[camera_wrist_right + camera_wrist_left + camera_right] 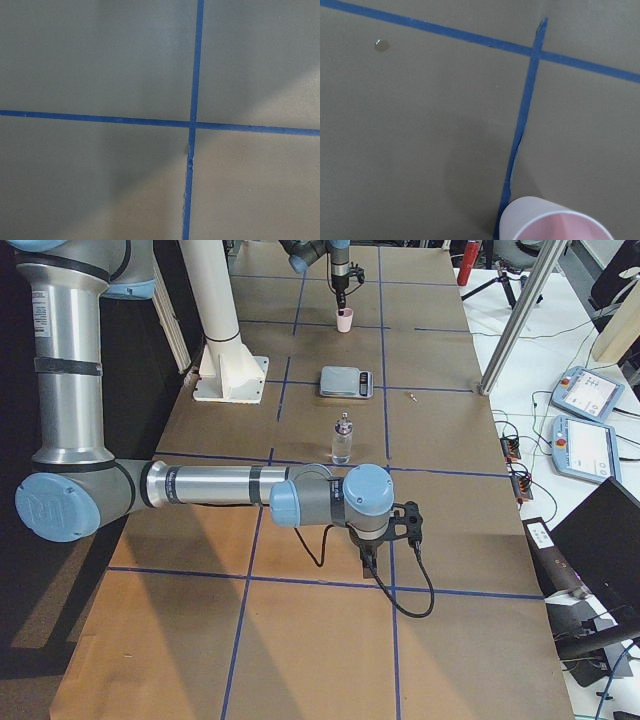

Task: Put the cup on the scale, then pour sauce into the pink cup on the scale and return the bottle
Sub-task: 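Carry the pink cup with the left gripper onto the scale, then release the cup and lift the left gripper while the right approaches the bottle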

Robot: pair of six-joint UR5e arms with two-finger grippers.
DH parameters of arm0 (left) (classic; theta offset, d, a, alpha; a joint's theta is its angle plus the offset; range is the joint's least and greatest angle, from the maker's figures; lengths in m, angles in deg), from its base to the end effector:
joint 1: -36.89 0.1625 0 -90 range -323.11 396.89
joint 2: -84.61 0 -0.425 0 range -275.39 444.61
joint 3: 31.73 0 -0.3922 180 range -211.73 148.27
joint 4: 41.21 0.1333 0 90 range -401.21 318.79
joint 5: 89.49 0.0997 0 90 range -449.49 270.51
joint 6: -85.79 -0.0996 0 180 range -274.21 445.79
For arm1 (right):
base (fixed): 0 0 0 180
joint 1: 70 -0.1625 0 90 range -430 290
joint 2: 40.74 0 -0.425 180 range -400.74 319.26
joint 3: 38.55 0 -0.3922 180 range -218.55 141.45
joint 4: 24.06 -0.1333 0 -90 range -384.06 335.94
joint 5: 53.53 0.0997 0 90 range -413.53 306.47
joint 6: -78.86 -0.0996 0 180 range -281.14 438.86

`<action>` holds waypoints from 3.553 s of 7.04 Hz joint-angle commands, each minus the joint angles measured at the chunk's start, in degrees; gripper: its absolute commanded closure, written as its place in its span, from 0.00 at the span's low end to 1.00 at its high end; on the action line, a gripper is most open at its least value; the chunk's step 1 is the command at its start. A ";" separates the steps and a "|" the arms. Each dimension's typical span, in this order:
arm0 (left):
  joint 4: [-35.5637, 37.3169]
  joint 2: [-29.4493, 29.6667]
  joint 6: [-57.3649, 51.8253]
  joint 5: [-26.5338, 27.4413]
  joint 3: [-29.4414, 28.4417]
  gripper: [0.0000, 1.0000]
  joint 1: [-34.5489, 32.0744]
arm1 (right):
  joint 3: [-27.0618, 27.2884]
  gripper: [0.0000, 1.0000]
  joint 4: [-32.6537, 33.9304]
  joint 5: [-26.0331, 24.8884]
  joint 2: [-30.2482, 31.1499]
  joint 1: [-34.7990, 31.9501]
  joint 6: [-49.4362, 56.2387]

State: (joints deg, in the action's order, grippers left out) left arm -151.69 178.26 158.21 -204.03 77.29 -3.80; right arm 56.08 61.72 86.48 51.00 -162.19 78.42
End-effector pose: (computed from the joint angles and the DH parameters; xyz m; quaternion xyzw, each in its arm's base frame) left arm 0.3371 -0.4111 0.4334 0.0023 0.4101 -0.1055 0.9059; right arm 0.0755 -0.4831 0.6187 0.0626 -0.4210 -0.0054 0.9049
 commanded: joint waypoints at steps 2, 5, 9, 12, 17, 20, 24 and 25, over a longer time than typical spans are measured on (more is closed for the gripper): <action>6.91 3.44 0.09 -2.86 7.58 1.00 -5.88 | 0.82 0.00 0.00 0.00 0.10 0.00 0.00; 30.71 32.65 16.34 -4.64 2.29 1.00 -1.01 | 1.18 0.00 -0.09 0.00 0.19 0.00 0.09; 28.14 43.89 31.03 1.60 -11.86 1.00 11.07 | 1.53 0.00 -1.31 -0.17 0.71 0.00 0.00; 23.48 44.69 30.41 1.60 -16.19 1.00 11.69 | 1.62 0.00 -2.38 -0.18 0.89 0.00 -0.09; 19.62 42.33 27.69 1.60 -15.77 0.05 11.69 | 1.79 0.00 -2.38 -0.18 0.37 0.00 -0.18; 26.51 42.14 20.16 -3.11 -4.81 0.00 6.26 | 8.25 0.00 -1.59 2.99 -0.08 2.00 -9.18; 32.34 41.97 8.64 -6.92 -1.53 0.00 -5.69 | 33.47 0.00 -1.23 1.42 6.51 16.83 -42.36; 34.61 39.88 3.83 -6.92 0.47 0.00 -7.98 | 38.39 0.00 -1.49 -3.64 6.34 23.84 -52.11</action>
State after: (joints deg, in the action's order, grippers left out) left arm -119.09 219.81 167.02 -210.58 76.18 -8.90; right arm 87.92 60.42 87.12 57.12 -145.94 38.28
